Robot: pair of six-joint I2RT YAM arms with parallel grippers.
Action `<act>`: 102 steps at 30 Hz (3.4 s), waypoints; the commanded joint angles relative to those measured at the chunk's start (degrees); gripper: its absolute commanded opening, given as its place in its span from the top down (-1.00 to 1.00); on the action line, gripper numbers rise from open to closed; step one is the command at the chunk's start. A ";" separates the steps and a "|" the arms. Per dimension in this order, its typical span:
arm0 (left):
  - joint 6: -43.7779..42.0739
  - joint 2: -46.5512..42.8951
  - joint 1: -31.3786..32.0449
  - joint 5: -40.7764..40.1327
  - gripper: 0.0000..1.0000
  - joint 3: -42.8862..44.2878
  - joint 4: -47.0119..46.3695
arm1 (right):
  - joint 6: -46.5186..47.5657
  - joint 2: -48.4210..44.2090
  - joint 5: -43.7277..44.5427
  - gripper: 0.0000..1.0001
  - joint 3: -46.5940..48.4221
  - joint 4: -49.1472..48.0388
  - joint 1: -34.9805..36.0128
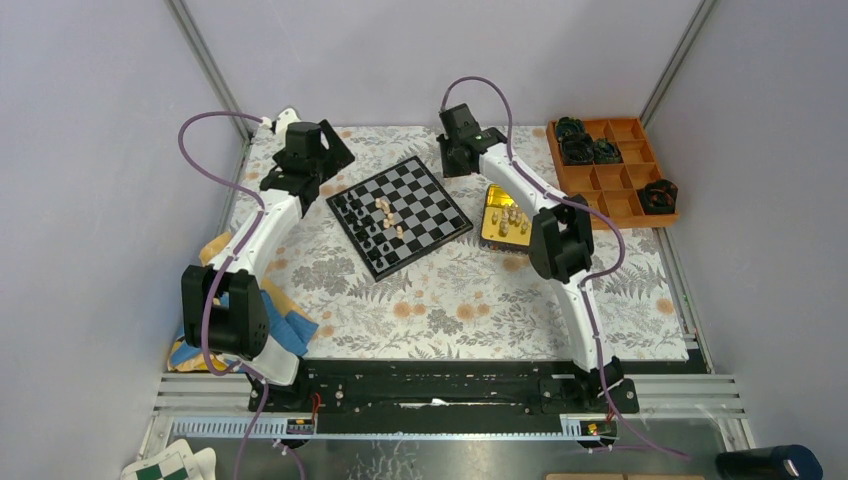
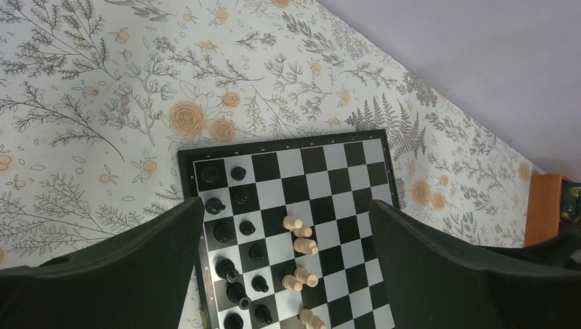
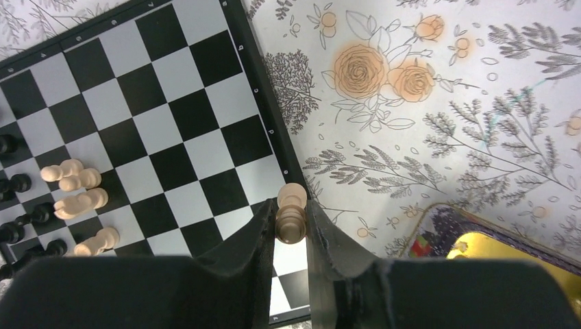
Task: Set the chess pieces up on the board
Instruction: Place the chess piece on the chessboard.
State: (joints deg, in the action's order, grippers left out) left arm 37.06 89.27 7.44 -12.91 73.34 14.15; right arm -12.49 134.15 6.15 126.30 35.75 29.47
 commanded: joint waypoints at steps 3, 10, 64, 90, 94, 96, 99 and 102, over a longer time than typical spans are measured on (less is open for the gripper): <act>0.56 -0.19 -0.41 0.59 -0.95 -0.26 -0.33 | -0.48 2.97 -1.33 1.00 5.14 1.97 1.03; 0.68 -0.07 -0.41 0.60 -0.95 -0.63 -0.31 | -0.13 3.70 -0.79 1.00 4.24 2.14 1.44; 0.66 1.43 -0.93 1.36 -0.95 -1.01 -0.16 | -0.71 10.19 -2.02 0.59 9.44 1.17 3.05; 0.66 -0.48 -0.94 1.03 -0.96 -1.01 0.33 | -0.12 5.56 -2.25 0.13 8.12 -0.97 3.45; 0.11 -1.57 -1.18 0.56 -0.97 -0.87 0.61 | -0.24 2.42 -1.66 0.12 7.60 -1.99 3.49; -0.10 -1.97 -1.20 0.71 -0.97 -0.50 0.71 | -0.12 0.25 -1.09 0.10 6.70 -2.78 3.52; -1.08 -2.02 -1.20 2.46 -0.97 0.96 0.88 | 0.29 -3.57 0.75 0.07 4.77 -3.75 3.42; -2.39 -1.56 -0.84 5.10 -0.97 3.68 1.41 | 0.00 -8.68 3.48 0.05 -0.67 -6.07 3.04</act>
State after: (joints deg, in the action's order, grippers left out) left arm 37.12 88.79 6.70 -10.94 73.30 14.48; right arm -12.82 136.88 5.87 129.62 34.50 32.29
